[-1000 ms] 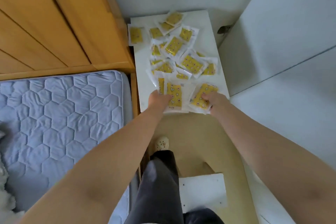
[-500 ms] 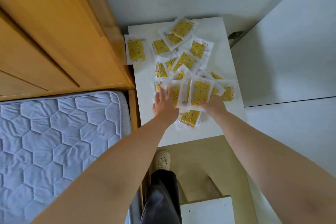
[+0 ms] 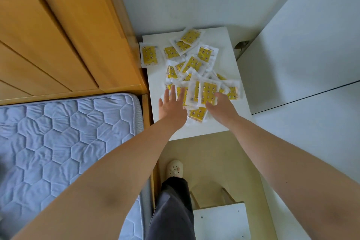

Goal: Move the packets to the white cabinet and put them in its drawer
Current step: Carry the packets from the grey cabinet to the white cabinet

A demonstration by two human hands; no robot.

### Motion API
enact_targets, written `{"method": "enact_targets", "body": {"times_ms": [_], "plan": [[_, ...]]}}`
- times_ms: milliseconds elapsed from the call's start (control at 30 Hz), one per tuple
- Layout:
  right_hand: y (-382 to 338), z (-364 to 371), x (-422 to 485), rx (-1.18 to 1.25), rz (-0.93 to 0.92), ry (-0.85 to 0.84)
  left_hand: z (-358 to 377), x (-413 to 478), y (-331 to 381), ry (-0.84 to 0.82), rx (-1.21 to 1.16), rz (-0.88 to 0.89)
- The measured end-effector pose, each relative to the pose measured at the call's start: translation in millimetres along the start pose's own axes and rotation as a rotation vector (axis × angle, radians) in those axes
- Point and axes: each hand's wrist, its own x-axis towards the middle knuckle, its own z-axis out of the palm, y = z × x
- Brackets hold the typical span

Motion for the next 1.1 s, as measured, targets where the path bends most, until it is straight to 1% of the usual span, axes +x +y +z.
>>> {"method": "enact_targets", "body": {"times_ms": [100, 267, 433, 633, 900, 967, 1100], "plan": [[3, -8, -42, -0.109, -0.165, 0.041, -11, -43, 11, 0.103, 0.044, 0.013], [25, -23, -129, -0.284, -0.460, 0.173, -11, -142, 37, 0.295, 0.085, 0.012], [63, -34, -240, -0.353, -0.682, 0.274, 8, -272, 71, 0.475, 0.094, -0.038], [95, -35, -370, -0.433, -0.869, 0.374, 28, -423, 105, 0.603, 0.076, -0.120], [102, -13, -529, -0.555, -1.100, 0.491, 33, -606, 86, 0.756, 0.115, -0.238], [108, 5, -574, -0.580, -1.159, 0.502, 48, -659, 74, 0.787, 0.124, -0.279], [125, 55, -680, -0.527, -1.278, 0.482, 91, -778, 48, 0.816, 0.118, -0.353]]}}
